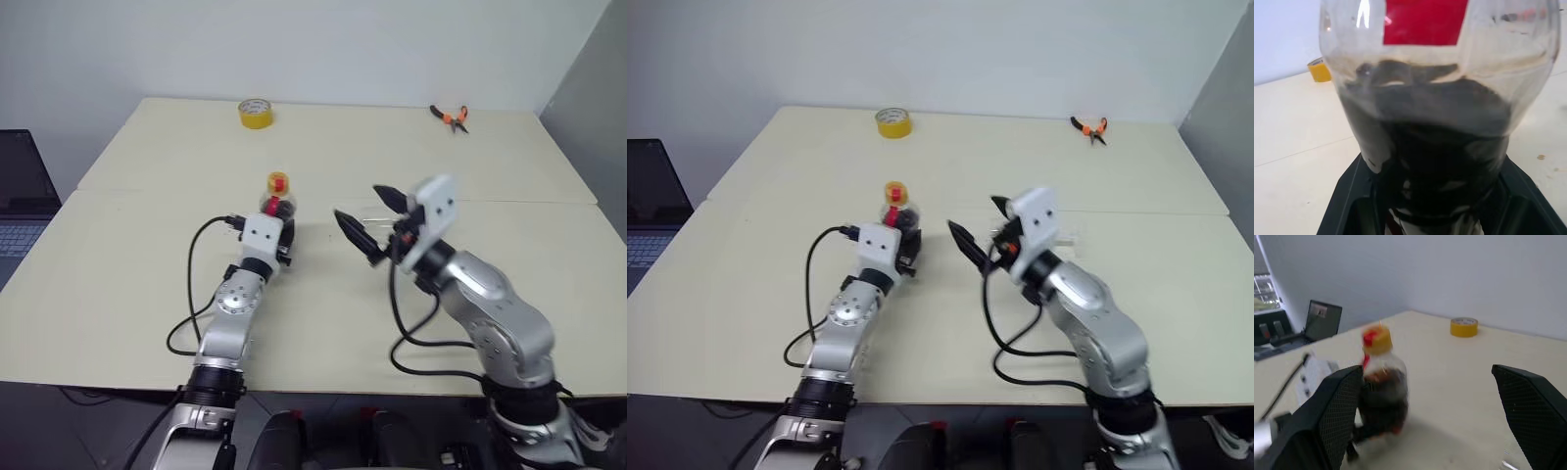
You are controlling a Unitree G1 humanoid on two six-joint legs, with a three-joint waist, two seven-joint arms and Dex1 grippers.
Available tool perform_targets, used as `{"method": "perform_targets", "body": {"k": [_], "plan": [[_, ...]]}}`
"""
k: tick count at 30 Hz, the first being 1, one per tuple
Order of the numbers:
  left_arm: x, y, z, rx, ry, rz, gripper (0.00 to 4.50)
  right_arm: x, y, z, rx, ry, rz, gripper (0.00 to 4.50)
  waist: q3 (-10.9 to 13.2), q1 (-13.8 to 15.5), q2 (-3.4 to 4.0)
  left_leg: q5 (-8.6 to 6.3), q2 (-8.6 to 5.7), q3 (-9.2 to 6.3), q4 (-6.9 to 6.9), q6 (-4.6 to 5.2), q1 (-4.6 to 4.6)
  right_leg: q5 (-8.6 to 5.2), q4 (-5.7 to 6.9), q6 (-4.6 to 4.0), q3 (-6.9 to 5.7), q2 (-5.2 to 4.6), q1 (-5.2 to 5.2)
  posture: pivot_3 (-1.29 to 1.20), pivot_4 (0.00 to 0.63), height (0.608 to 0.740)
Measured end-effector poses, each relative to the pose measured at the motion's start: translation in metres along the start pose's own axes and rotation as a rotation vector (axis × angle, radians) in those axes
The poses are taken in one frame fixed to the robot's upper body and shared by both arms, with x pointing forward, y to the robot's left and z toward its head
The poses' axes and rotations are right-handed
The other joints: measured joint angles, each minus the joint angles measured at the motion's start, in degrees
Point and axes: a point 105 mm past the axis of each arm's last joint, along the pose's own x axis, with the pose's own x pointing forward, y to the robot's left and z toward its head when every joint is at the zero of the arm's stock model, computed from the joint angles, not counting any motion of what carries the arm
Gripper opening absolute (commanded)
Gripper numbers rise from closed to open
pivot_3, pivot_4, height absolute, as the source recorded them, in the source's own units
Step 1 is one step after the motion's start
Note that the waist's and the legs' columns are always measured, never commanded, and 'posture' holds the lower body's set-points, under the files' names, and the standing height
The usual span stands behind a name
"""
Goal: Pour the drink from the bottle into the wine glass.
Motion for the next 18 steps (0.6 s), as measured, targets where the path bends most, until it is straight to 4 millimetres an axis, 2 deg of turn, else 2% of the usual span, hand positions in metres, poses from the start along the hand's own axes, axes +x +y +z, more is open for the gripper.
{"method": "perform_targets", "body": {"k": [5,10,18], "plan": [[0.000,0.000,-0.001,0.024,0.005,-0.002,1.86,0.019,-0.002,-0.013,0.055,0.063,-0.056,4.50,0.0,0.0,0.00,0.00,-0.02,0.04,0.00,0.01,-0.01,0.00,0.00,-0.01,0.03,-0.04,-0.05,0.00,0.150,0.740],[0.001,-0.007,0.000,0.038,0.003,-0.023,1.83,0.035,0.001,-0.017,0.072,0.086,-0.064,4.50,0.0,-0.1,0.00,0.00,-0.02,0.05,-0.01,0.01,-0.06,0.00,0.03,-0.01,0.05,-0.02,-0.13,0.00,0.150,0.740],[0.001,-0.011,0.001,0.052,0.001,-0.033,1.82,0.048,0.011,-0.022,0.069,0.114,-0.046,4.50,0.0,-0.1,0.01,-0.01,-0.01,0.06,-0.02,0.02,-0.08,0.00,0.04,-0.01,0.04,-0.02,-0.17,0.00,0.150,0.740]]}}
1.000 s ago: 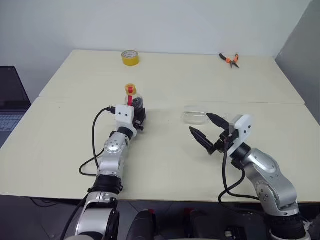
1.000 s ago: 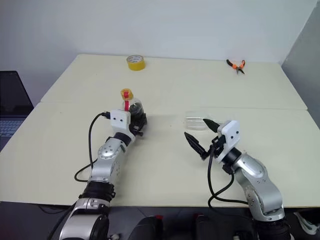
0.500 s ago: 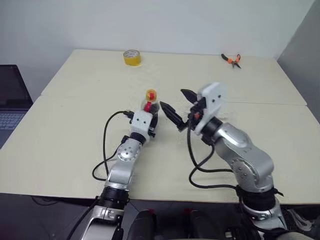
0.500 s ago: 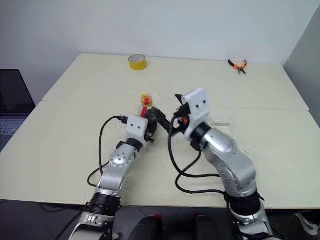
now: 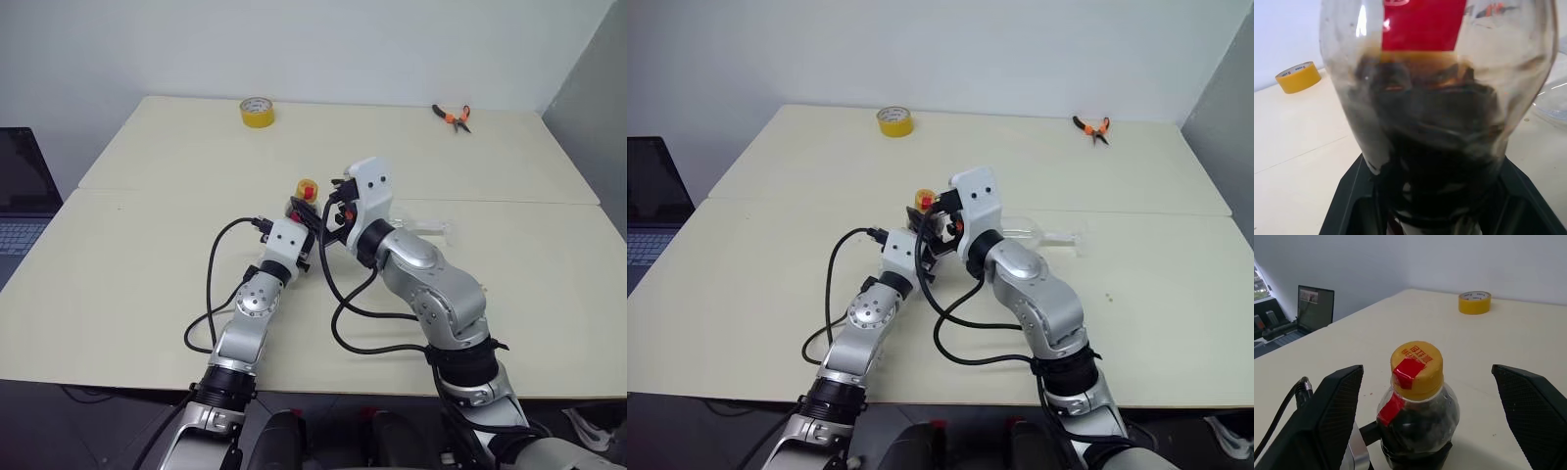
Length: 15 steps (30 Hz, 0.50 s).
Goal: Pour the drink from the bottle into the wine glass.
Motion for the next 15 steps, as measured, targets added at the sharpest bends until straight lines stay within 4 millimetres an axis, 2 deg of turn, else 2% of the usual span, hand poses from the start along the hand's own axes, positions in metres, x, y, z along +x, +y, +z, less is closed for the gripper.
{"method": "perform_targets", "body": {"k": [7,8,10,15], "plan": [[0.0000,0.0004,-0.0001,0.002,0.000,0.002,1.81,0.0040,0.0009,0.0031,-0.005,-0.018,-0.007,4.50,0.0,0.0,0.00,0.00,0.00,0.00,0.00,0.00,-0.02,0.00,0.00,0.00,0.00,0.00,-0.02,0.00,0.150,0.740],[0.0000,0.0004,-0.0001,0.003,0.000,0.002,1.81,0.0045,0.0003,0.0024,-0.004,-0.017,-0.010,4.13,0.0,0.0,0.00,0.00,0.00,0.00,0.00,0.00,-0.03,0.00,0.00,0.00,0.00,0.00,-0.02,0.00,0.150,0.740],[-0.0001,0.0005,-0.0001,0.004,0.001,0.003,1.77,0.0049,-0.0001,0.0012,-0.004,-0.012,-0.010,3.71,0.0,-0.1,0.00,0.00,0.00,0.00,0.00,0.00,-0.03,0.00,0.00,0.00,0.00,0.00,-0.02,0.00,0.150,0.740],[-0.0001,0.0008,-0.0002,0.008,0.001,0.005,1.71,0.0054,0.0003,0.0001,-0.007,-0.008,-0.005,1.92,0.0,-0.1,0.00,0.00,0.00,0.00,0.00,0.00,-0.04,0.00,0.00,0.00,0.00,0.00,-0.03,0.00,0.150,0.740]]}}
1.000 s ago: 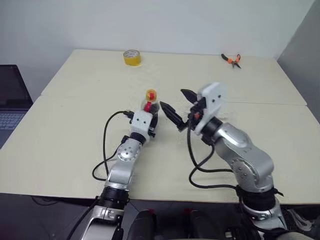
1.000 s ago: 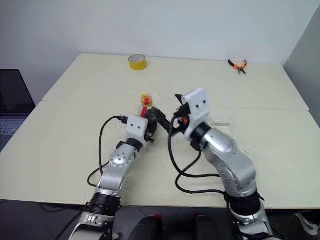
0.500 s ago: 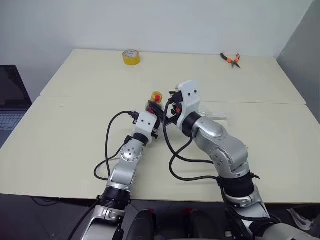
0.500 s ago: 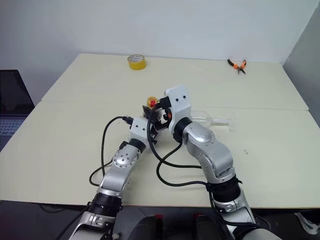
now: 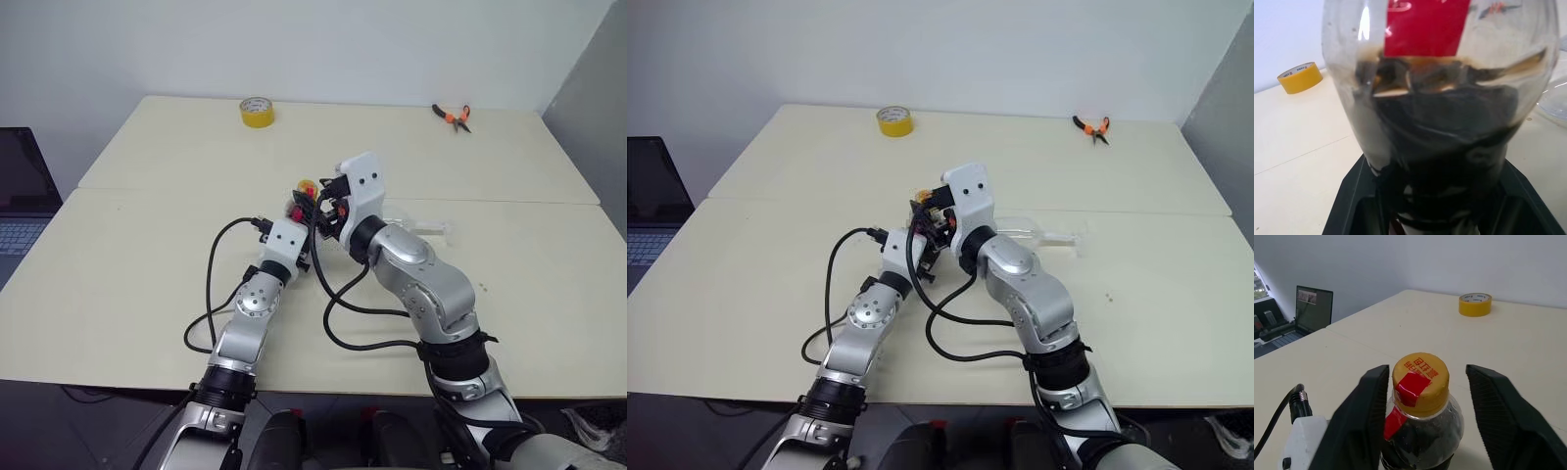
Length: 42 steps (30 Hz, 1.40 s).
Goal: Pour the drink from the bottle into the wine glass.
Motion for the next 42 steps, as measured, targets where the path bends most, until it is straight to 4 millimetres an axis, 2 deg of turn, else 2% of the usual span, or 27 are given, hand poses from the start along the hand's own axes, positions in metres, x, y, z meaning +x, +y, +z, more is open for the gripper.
{"method": "perform_targets", "body": {"k": [2,3,9,14,18,23,29,30,33,35,38,42], "plan": [[0.000,0.000,0.000,0.000,0.000,0.001,1.68,0.000,0.002,0.000,0.003,0.000,0.008,1.26,0.0,0.0,0.00,0.00,0.00,0.00,0.00,0.00,0.00,0.00,0.00,0.00,0.00,0.00,0.00,0.00,0.150,0.740],[0.000,0.000,0.000,0.001,0.000,0.002,1.66,0.001,0.002,0.000,0.004,0.000,0.008,1.23,0.0,0.0,0.00,0.00,0.00,0.00,-0.01,0.00,0.00,0.00,0.00,0.00,0.00,0.00,0.00,0.00,0.150,0.740],[-0.001,0.003,0.003,0.001,-0.009,0.013,1.24,0.000,0.002,0.001,-0.004,-0.009,0.032,1.23,0.0,0.0,0.00,0.00,0.00,0.00,-0.01,0.00,-0.02,0.00,-0.01,0.00,0.00,0.00,-0.01,0.00,0.150,0.740],[-0.006,0.008,0.008,-0.017,-0.012,0.021,0.99,-0.005,-0.007,-0.001,-0.076,-0.048,0.196,1.23,0.0,0.0,0.01,0.00,-0.03,-0.01,0.01,0.01,-0.01,0.00,-0.05,0.00,-0.03,0.00,0.02,0.00,0.150,0.740],[-0.009,0.006,0.011,-0.024,-0.008,0.006,0.90,-0.003,-0.015,-0.001,-0.200,-0.092,0.355,1.23,0.0,-0.1,0.03,0.00,-0.02,0.01,0.00,0.02,0.01,0.00,-0.03,0.00,-0.02,0.01,0.01,0.00,0.150,0.740],[-0.009,0.006,0.010,-0.046,0.010,0.003,0.85,0.007,-0.022,0.001,-0.392,-0.131,0.450,1.23,0.0,-0.9,0.03,0.00,0.04,0.01,-0.06,0.01,0.02,0.00,-0.03,0.00,-0.02,0.04,0.00,0.00,0.150,0.740],[-0.012,0.005,0.008,-0.053,0.014,0.001,0.79,0.010,-0.023,-0.001,-0.385,-0.133,0.488,1.23,0.0,-1.0,0.03,0.00,0.02,0.05,-0.03,0.01,-0.01,0.01,-0.03,-0.01,0.02,-0.04,0.00,0.00,0.150,0.740],[-0.012,0.005,0.009,-0.053,0.013,0.001,0.79,0.010,-0.024,0.000,-0.368,-0.129,0.488,1.95,0.0,-1.0,0.03,0.00,0.02,0.04,-0.02,0.01,-0.01,0.01,-0.03,-0.01,0.01,-0.04,0.00,0.00,0.150,0.740],[-0.013,0.003,0.010,-0.052,0.009,-0.003,0.79,0.006,-0.029,0.002,-0.303,-0.109,0.450,2.88,0.0,-0.9,0.03,0.00,0.03,0.01,-0.03,0.00,-0.02,0.01,-0.03,-0.01,-0.01,-0.04,0.00,0.00,0.150,0.740],[-0.013,0.002,0.010,-0.052,0.008,-0.003,0.79,-0.004,-0.029,0.004,-0.196,-0.095,0.395,3.59,0.0,-0.8,0.04,0.00,0.04,-0.04,-0.03,0.00,-0.11,0.01,-0.05,-0.01,-0.05,-0.05,-0.04,0.00,0.150,0.740],[-0.013,0.004,0.010,-0.051,0.007,0.004,0.77,-0.017,-0.022,0.007,-0.093,-0.069,0.325,3.60,0.0,-0.7,0.04,0.01,0.03,-0.05,0.06,0.00,-0.44,0.01,0.04,-0.02,-0.04,-0.06,-0.37,0.00,0.150,0.740],[-0.013,0.003,0.011,-0.049,0.004,0.001,0.77,-0.025,-0.014,0.025,-0.088,-0.080,0.231,3.60,0.0,-0.8,0.04,0.01,0.02,-0.10,0.07,0.00,-0.58,0.03,0.10,-0.04,-0.11,-0.05,-0.54,0.00,0.150,0.740]]}}
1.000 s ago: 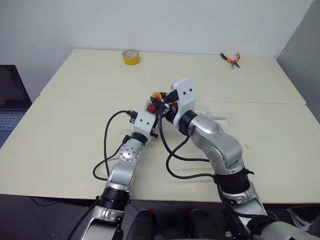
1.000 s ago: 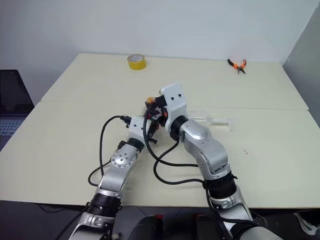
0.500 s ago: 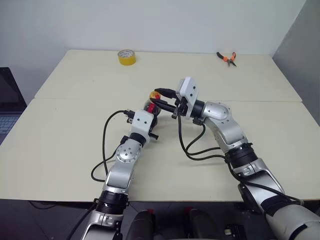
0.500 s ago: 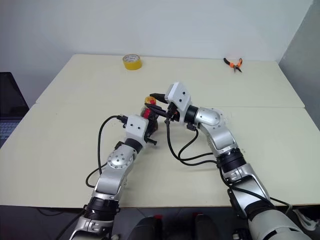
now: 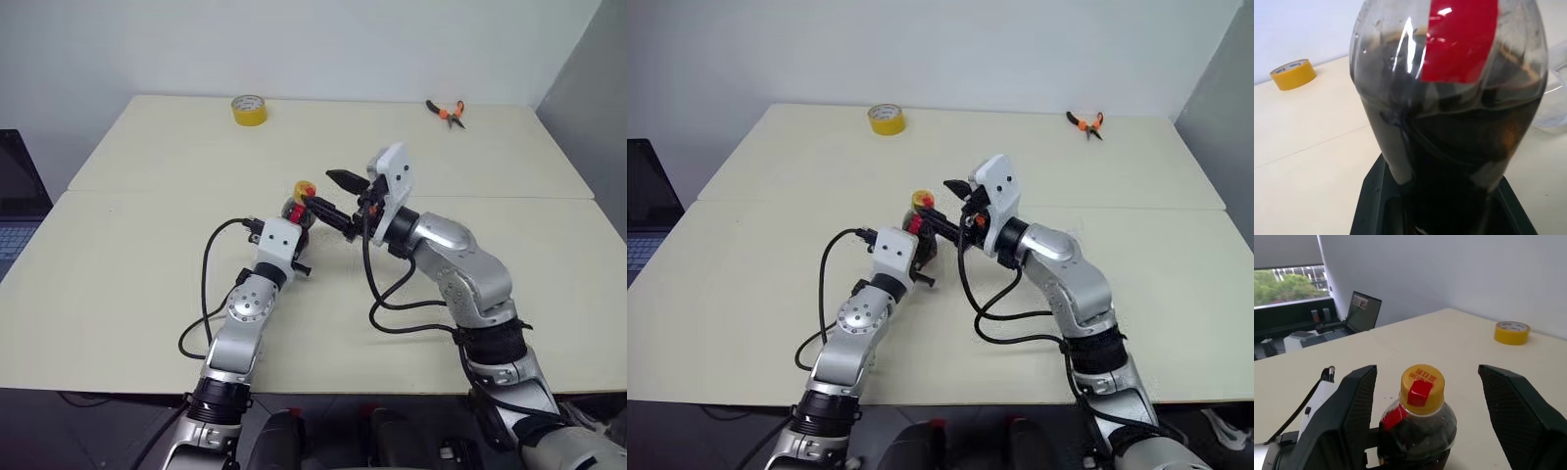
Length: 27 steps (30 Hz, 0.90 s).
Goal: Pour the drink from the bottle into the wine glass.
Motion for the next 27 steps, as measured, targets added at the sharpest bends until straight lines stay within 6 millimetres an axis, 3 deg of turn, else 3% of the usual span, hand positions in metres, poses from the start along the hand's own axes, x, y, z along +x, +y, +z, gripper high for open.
{"method": "perform_targets", "body": {"k": [9,26,27], "plan": [[0.002,-0.003,0.000,0.005,-0.001,0.005,0.77,0.009,0.012,-0.007,0.060,0.078,-0.197,3.60,0.0,-0.1,0.00,0.01,-0.04,-0.03,0.00,0.00,-0.07,0.00,-0.03,0.00,-0.03,0.00,-0.02,0.00,0.150,0.740],[0.005,-0.006,-0.003,0.020,0.003,0.000,0.75,0.019,0.011,-0.024,0.078,0.140,-0.243,3.60,0.0,-0.2,0.00,0.01,-0.03,-0.03,0.00,0.01,-0.08,0.00,-0.03,0.00,-0.05,0.01,-0.03,0.00,0.150,0.740],[0.005,-0.006,-0.003,0.021,0.003,0.001,0.75,0.019,0.011,-0.025,0.079,0.142,-0.244,3.24,0.0,-0.2,0.00,0.01,-0.03,-0.03,0.00,0.01,-0.08,0.00,-0.03,0.00,-0.05,0.01,-0.03,0.00,0.150,0.740]]}}
